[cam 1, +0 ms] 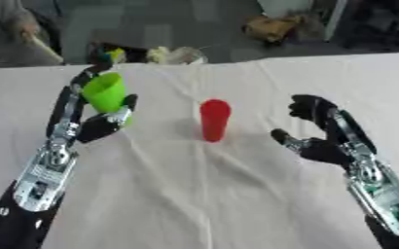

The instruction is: Pour the contents of one cup into another cup.

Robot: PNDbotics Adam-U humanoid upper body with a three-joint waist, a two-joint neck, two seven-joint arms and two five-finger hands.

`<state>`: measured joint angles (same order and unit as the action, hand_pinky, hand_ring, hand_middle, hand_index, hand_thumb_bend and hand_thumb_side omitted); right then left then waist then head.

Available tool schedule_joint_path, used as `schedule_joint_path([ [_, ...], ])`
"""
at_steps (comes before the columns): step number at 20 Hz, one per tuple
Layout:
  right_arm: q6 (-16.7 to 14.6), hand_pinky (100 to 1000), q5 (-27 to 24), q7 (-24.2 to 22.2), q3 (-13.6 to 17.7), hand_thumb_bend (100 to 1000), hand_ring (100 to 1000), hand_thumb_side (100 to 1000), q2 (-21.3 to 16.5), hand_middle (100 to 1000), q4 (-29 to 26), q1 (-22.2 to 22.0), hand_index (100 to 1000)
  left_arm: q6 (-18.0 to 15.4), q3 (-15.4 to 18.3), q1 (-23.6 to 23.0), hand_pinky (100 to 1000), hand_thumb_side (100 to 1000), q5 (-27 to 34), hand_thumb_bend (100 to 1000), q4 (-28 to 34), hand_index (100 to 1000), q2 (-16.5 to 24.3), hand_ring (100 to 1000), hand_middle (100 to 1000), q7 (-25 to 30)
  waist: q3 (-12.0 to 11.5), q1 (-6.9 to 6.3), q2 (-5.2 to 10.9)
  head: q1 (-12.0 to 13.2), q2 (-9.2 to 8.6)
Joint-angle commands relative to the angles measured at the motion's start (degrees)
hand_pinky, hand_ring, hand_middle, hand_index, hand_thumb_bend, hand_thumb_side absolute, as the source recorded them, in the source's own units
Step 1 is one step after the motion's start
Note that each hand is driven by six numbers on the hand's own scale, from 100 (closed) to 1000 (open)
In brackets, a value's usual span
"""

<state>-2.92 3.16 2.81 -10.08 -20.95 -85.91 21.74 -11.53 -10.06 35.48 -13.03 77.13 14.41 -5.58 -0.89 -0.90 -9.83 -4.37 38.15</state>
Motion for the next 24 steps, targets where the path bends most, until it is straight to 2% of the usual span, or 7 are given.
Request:
schedule_joint_path([
  [1, 0.1, 857, 1.9, -0.1, -1.0, 601, 747, 196, -1.1, 698, 3.2, 2.4, 826, 0.2, -1.0, 0.4, 390, 172, 1.1, 168, 3.6, 851, 2.0, 328, 478, 1.3, -0.5, -0.15, 1.09, -0.7, -0.30],
  [12, -2.4, 867, 9.8, 1.4, -3.6, 620, 760, 182, 1.8, 711, 14.5, 10.4, 835, 0.7, -3.6, 0.5, 395, 179, 2.5, 166, 6.6, 853, 0.4, 333, 482, 4.3, -2.9, -1.15, 0.98, -1.8, -0.98],
  [13, -2.7, 866, 10.2, 1.5, -3.7, 619, 760, 183, 2.2, 711, 15.2, 11.0, 834, 0.7, -3.8, 0.6, 396, 180, 2.6, 184, 6.8, 853, 0.2, 333, 482, 4.4, -3.1, -1.23, 0.94, -2.0, -1.08],
  [24, -4.9, 861, 11.6, 0.8, -4.5, 612, 754, 192, 5.7, 704, 20.6, 14.8, 830, 1.1, -4.8, 1.6, 400, 179, 3.7, 149, 7.6, 854, -1.6, 337, 485, 5.5, -5.2, -1.91, 0.39, -2.9, -1.94],
])
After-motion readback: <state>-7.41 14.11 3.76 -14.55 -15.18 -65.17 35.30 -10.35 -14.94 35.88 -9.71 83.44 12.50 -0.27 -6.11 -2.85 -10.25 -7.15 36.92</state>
